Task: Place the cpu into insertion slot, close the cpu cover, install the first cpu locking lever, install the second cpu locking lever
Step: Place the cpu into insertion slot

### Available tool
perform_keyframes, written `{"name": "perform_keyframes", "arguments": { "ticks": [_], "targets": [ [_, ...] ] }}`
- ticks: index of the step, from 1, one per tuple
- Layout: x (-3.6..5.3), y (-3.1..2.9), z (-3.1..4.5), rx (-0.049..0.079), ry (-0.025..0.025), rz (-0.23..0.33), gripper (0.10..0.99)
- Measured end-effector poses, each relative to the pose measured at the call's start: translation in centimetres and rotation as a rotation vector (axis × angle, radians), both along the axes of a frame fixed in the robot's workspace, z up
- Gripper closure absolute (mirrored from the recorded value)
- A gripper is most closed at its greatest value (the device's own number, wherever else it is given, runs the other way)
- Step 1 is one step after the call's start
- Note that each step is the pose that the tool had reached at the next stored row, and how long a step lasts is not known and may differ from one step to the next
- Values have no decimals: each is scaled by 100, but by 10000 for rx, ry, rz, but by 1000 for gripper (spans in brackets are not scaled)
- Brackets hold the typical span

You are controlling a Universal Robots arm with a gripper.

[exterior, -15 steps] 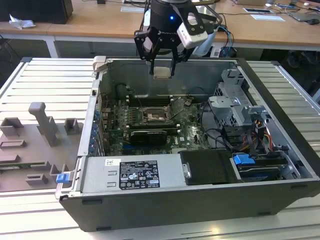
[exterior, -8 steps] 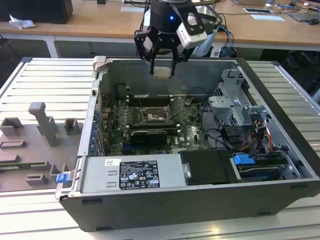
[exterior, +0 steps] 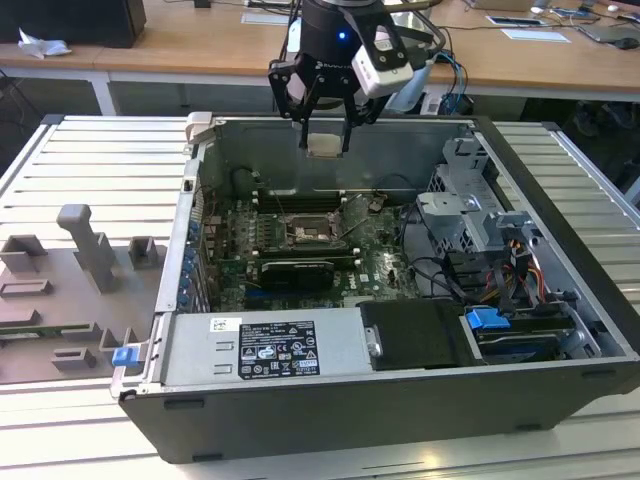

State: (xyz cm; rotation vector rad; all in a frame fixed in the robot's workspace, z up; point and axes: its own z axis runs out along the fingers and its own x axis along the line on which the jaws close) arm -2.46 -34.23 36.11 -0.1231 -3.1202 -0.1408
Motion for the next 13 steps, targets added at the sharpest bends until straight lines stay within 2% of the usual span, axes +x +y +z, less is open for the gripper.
{"name": "perform_keyframes", "arguments": {
  "ticks": [13],
  "targets": [
    [0, 0, 0, 0, 0, -483, 545]
  ]
}}
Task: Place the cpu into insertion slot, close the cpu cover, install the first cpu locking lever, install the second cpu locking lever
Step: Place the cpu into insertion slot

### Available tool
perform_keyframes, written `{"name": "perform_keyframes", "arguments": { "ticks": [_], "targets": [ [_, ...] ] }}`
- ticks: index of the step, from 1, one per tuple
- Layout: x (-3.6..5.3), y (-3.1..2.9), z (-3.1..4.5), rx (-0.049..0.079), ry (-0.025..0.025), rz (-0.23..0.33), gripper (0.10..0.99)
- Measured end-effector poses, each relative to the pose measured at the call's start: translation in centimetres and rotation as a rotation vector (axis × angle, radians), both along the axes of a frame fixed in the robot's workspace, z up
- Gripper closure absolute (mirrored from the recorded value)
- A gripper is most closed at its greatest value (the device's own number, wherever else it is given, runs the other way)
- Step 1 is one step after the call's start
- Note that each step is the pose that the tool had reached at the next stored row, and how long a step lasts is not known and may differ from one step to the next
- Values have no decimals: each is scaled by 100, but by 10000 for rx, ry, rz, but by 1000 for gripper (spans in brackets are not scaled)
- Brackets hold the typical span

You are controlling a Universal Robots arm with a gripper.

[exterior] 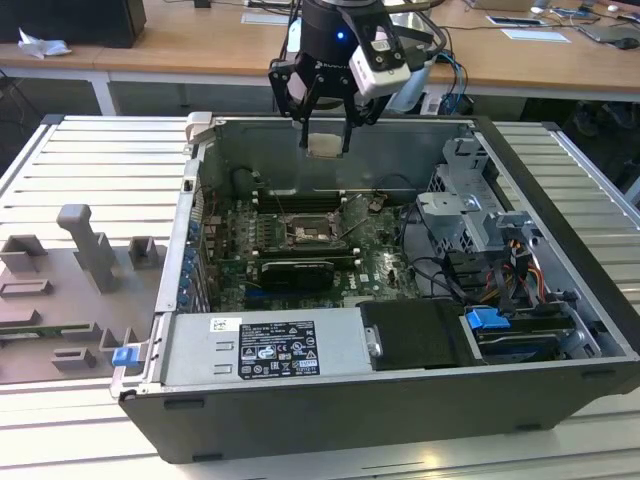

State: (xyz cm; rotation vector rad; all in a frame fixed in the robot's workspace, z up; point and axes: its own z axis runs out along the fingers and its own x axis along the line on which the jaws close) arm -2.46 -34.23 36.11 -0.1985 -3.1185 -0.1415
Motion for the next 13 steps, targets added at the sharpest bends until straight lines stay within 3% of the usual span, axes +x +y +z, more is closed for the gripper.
{"name": "perform_keyframes", "arguments": {
  "ticks": [13],
  "targets": [
    [0, 0, -5, 1, 0, -894, 545]
  ]
}}
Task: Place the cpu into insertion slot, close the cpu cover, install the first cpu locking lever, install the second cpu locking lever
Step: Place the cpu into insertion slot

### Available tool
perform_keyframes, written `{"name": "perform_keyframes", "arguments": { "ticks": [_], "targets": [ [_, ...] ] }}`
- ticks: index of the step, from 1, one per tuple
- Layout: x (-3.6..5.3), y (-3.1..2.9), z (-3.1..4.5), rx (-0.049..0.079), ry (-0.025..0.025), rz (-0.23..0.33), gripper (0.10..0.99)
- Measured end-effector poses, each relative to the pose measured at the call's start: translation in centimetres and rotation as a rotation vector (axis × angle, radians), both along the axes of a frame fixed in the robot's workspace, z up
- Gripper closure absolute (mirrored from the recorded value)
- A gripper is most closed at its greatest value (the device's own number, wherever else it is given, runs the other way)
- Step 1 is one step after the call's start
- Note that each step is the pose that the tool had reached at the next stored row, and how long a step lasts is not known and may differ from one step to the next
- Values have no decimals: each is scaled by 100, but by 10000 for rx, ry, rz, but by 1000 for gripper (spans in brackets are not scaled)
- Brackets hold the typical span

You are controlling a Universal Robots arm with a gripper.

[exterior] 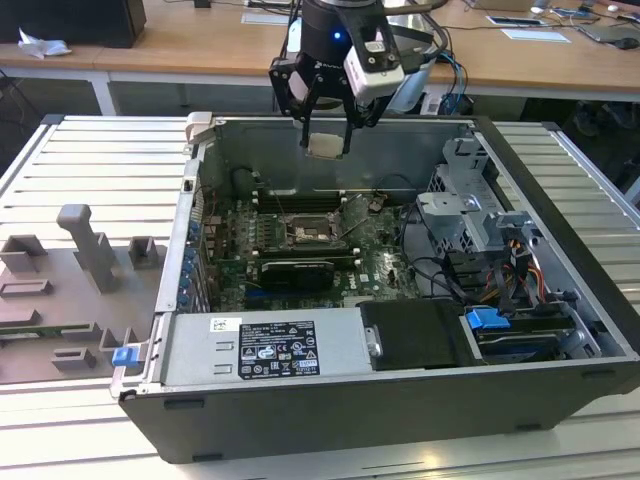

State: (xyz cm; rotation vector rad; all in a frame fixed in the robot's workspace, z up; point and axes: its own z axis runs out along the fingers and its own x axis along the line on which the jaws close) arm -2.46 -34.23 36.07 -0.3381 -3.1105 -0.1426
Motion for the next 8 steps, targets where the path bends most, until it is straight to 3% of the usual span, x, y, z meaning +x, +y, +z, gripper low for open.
{"name": "perform_keyframes", "arguments": {
  "ticks": [8],
  "targets": [
    [0, 0, -1, -1, 1, -390, 545]
  ]
}}
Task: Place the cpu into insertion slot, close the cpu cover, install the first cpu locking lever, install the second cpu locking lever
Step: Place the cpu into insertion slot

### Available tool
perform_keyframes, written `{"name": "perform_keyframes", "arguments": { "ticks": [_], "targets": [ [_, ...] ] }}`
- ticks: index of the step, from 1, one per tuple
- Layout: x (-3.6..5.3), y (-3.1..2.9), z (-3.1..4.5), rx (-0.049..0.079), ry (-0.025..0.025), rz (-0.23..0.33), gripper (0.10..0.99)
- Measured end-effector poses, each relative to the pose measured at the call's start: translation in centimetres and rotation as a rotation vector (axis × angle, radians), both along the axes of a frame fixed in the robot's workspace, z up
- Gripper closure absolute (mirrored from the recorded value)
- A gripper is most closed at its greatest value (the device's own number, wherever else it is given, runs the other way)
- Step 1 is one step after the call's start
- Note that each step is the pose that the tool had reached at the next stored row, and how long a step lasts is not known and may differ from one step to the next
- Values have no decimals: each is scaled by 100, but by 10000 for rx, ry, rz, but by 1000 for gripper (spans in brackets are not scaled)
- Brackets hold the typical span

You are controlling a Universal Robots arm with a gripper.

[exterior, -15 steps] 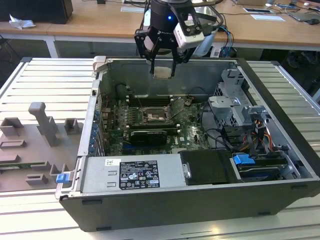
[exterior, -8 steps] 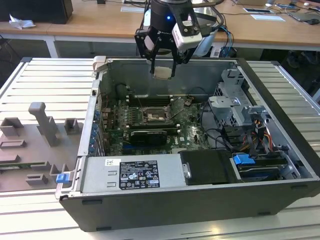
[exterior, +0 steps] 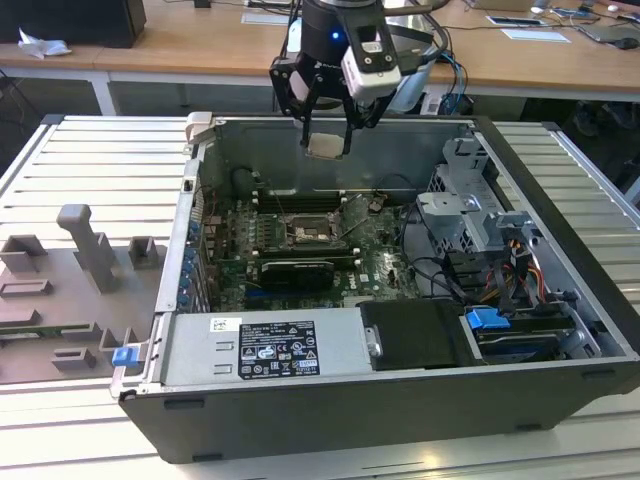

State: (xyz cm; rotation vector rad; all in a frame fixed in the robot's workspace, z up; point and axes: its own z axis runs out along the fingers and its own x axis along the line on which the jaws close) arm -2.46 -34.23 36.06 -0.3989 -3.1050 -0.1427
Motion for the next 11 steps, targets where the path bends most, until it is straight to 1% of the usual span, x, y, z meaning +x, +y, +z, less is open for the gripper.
{"name": "perform_keyframes", "arguments": {
  "ticks": [11],
  "targets": [
    [0, 0, -23, 0, 3, -98, 545]
  ]
}}
